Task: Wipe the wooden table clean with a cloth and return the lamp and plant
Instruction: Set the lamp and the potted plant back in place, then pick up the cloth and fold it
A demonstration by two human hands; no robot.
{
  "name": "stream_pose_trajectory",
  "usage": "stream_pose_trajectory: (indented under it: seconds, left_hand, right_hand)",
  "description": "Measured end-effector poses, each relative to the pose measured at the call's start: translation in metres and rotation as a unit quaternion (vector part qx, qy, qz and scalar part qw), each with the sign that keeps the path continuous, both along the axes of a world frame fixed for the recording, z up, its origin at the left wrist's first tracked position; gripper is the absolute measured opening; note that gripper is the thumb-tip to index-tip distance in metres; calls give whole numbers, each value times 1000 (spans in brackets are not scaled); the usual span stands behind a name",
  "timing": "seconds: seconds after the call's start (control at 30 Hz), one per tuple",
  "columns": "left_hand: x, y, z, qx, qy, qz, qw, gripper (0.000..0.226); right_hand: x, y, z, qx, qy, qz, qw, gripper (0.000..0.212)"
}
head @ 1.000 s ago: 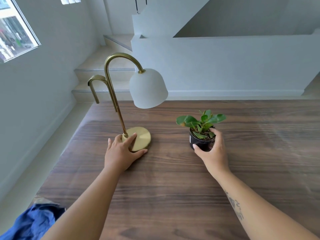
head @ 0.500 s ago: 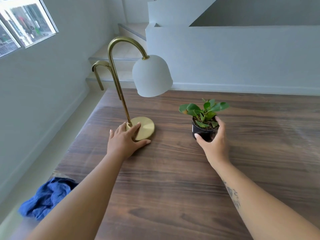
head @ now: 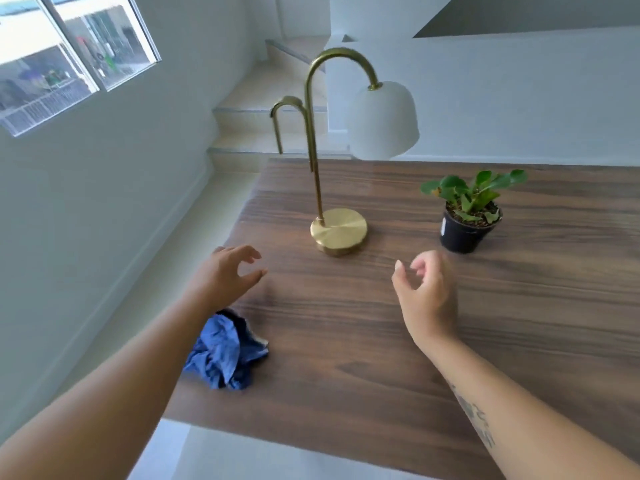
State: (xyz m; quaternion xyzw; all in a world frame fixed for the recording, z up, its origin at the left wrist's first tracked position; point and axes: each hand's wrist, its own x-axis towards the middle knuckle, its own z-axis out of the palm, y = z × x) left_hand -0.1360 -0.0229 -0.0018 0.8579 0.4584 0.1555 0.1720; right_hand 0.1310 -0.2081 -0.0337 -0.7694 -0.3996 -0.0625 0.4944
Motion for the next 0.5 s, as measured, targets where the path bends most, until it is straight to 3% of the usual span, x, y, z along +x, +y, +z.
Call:
stream_pose_trajectory:
  seconds: [0.17,0.27,0.33,0.43,0.5]
  left_hand:
    - [-68,1,4,-114,3,-19,993,23]
    - [-97,3,-1,-158,17,-44,986,42]
    - [-110,6,-5,-178,40,-86,979,59]
    - [-116,9,-11,-185,35,-129,974,62]
    - [-114,11,-13,-183,23,-127,975,47]
  right_hand:
    - [-92,20,7,-89,85,159,980,18]
    - [-140,25,7,-112,172,217,954,20]
    - [-164,27,8,-157,191,272,930,42]
    - [-190,31,8,-305,107,308,895,93]
    - [-201,35,6,-358,26,287,888,88]
